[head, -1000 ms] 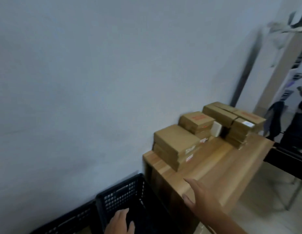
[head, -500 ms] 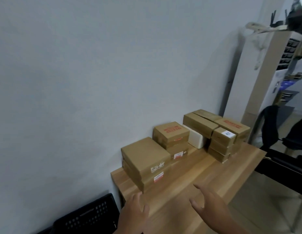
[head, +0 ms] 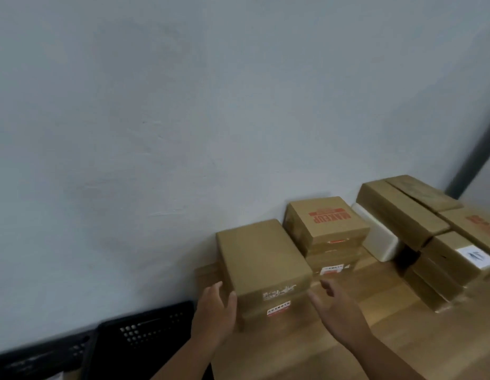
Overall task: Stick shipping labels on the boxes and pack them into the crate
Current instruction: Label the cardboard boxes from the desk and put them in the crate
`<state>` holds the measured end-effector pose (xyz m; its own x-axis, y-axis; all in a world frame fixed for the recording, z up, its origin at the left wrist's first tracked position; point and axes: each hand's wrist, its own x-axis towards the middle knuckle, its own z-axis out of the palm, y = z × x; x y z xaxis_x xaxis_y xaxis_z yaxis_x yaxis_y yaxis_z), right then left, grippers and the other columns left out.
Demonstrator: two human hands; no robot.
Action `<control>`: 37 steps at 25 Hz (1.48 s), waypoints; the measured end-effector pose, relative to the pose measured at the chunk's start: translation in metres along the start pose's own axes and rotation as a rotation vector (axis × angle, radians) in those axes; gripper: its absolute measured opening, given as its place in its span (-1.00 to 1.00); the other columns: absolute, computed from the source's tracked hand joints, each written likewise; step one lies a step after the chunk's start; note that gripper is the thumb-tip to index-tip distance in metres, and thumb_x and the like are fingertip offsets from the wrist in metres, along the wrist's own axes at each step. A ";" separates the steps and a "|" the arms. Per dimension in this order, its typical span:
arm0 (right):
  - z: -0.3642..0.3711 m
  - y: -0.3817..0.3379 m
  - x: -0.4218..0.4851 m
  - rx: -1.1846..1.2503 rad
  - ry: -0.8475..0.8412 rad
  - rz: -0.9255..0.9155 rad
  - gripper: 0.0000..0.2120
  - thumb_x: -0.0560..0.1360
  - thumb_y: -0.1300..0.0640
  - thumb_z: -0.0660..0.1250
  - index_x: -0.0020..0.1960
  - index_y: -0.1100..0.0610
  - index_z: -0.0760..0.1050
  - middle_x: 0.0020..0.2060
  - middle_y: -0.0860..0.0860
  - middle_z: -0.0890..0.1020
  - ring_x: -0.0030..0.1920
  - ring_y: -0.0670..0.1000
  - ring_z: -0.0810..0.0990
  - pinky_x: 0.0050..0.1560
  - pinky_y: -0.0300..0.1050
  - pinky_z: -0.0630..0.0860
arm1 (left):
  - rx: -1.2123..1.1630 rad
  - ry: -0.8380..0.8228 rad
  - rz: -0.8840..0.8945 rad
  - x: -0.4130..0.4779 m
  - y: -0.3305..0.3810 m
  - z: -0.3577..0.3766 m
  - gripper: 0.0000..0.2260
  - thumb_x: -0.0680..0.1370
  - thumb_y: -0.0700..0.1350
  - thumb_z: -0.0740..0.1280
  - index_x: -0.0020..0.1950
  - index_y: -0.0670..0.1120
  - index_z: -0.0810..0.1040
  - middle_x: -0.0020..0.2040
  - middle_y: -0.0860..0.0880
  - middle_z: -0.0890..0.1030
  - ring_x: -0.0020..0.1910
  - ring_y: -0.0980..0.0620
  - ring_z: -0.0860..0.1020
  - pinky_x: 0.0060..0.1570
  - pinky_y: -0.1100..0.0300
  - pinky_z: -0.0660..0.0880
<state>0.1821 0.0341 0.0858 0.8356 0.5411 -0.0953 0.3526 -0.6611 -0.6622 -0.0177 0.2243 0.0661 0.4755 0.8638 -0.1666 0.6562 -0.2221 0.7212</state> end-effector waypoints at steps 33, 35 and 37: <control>0.048 -0.008 0.035 0.406 0.015 -0.083 -0.58 0.54 -0.23 0.33 0.26 0.00 0.55 0.02 -0.09 0.65 0.03 -0.06 0.60 -0.01 -0.12 0.49 | -0.296 0.175 0.012 -0.029 -0.003 0.005 -0.66 0.68 0.17 0.18 0.46 0.23 0.42 0.24 0.30 0.54 0.22 0.33 0.49 0.14 0.36 0.46; 0.045 -0.014 0.011 0.433 0.016 -0.102 -0.62 0.53 -0.24 0.34 0.22 -0.04 0.55 0.02 -0.11 0.66 0.01 -0.12 0.61 -0.05 -0.18 0.48 | -0.291 0.195 0.026 -0.051 -0.010 -0.009 -0.69 0.68 0.16 0.19 0.42 0.23 0.45 0.19 0.30 0.55 0.17 0.33 0.51 0.05 0.40 0.44; 0.045 -0.023 -0.011 0.459 0.010 -0.105 -0.62 0.49 -0.28 0.36 0.19 -0.08 0.54 0.01 -0.13 0.66 0.01 -0.12 0.61 -0.04 -0.15 0.49 | -0.304 0.219 -0.006 -0.071 -0.019 -0.022 -0.69 0.67 0.17 0.19 0.39 0.19 0.48 0.13 0.32 0.54 0.12 0.35 0.51 0.00 0.40 0.43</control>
<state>0.1455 0.0668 0.0686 0.8103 0.5860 -0.0043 0.2144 -0.3033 -0.9285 -0.0773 0.1769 0.0793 0.3134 0.9484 -0.0474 0.4393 -0.1006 0.8927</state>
